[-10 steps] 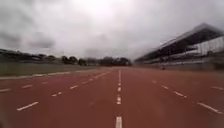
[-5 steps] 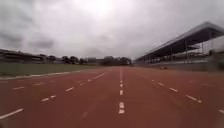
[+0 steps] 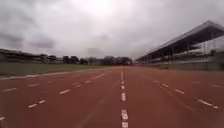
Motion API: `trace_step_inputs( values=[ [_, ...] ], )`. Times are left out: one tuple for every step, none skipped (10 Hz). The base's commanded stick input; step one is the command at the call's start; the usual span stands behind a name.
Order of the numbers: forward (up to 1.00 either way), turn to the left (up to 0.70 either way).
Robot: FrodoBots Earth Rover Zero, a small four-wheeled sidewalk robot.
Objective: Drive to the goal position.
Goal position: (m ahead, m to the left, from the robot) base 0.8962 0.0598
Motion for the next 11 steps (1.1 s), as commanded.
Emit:
trace_step_inputs(
  values=[
    [0.7,0.0],
    [0.7,-0.06],
    [0.7,-0.27],
    [0.7,-0.35],
    [0.7,-0.35],
    [0.7,-0.35],
    [0.7,-0.33],
    [0.7,-0.22],
    [0.7,-0.23],
    [0.7,-0.16],
    [0.7,-0.09]
  ],
)
